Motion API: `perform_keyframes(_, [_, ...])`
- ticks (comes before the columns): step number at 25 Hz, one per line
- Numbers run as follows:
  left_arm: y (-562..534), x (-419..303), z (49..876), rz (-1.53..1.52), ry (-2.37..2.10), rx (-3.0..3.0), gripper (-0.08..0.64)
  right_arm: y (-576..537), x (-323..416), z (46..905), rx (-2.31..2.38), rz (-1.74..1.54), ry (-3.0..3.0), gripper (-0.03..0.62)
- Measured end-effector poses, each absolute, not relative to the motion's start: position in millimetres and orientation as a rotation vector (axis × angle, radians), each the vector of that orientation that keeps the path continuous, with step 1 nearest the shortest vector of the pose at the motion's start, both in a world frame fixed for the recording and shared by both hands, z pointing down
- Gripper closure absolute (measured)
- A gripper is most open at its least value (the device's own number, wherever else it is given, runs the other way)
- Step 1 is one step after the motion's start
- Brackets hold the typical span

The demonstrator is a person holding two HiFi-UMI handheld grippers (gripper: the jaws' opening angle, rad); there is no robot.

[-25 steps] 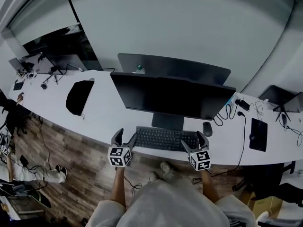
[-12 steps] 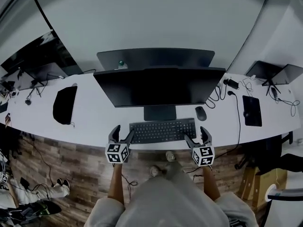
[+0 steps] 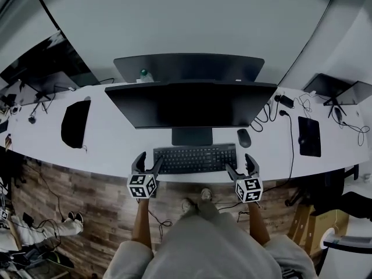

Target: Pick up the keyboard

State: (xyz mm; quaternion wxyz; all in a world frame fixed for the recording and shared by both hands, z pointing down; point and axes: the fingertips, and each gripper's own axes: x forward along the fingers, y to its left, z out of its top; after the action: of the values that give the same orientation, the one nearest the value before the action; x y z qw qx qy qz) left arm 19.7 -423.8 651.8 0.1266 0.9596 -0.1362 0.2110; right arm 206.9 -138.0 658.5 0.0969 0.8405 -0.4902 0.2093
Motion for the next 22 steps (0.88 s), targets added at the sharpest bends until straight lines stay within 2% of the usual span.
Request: perform_keyframes(22, [-414.8,21.9,705.1,0.767,-0.472,2.655,0.25,-137.7,233.1,714.0,2.455,0.843,-1.509,0.21])
